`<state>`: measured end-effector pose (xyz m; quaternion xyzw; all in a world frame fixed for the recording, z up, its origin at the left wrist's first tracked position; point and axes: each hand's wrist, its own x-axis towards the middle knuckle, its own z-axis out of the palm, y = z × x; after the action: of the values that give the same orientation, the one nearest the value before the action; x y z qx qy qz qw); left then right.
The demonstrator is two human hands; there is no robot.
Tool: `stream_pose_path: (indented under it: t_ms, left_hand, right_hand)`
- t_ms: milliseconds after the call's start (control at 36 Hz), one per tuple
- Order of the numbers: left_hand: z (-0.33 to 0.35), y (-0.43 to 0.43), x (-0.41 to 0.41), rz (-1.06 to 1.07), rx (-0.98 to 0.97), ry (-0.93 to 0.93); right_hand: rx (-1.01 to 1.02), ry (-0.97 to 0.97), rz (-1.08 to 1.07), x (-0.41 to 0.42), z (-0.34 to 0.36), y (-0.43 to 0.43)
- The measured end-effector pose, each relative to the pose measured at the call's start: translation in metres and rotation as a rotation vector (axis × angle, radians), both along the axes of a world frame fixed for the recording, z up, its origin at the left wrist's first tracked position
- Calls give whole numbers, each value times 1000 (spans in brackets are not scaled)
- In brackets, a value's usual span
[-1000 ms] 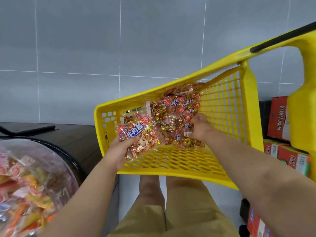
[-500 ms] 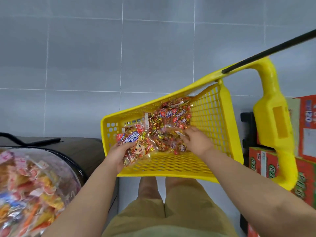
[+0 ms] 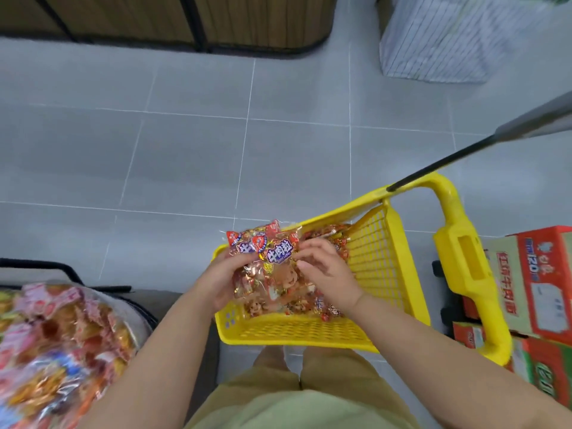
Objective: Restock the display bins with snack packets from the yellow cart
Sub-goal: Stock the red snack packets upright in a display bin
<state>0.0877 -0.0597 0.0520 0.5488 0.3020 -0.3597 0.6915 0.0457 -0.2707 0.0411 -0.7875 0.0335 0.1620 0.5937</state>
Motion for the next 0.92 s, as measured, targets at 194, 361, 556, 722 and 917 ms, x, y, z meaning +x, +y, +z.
stream_pose_path:
  t_ms: [194, 361, 556, 722, 917]
  left_hand:
    - [34, 15, -30, 116, -41, -63]
    - [53, 38, -81, 418, -7, -120]
    - [67, 81, -160, 776, 56, -166]
    - [77, 134, -237, 1090, 112, -187]
    - [87, 209, -332, 1348, 132, -223]
  right_hand:
    - [78, 483, -18, 24, 16, 19]
    - [374, 748, 126, 30, 30, 47]
    - [360, 726, 245, 18, 49, 111]
    - [363, 738, 450, -15, 54, 197]
    - [312, 700, 657, -75, 62, 305]
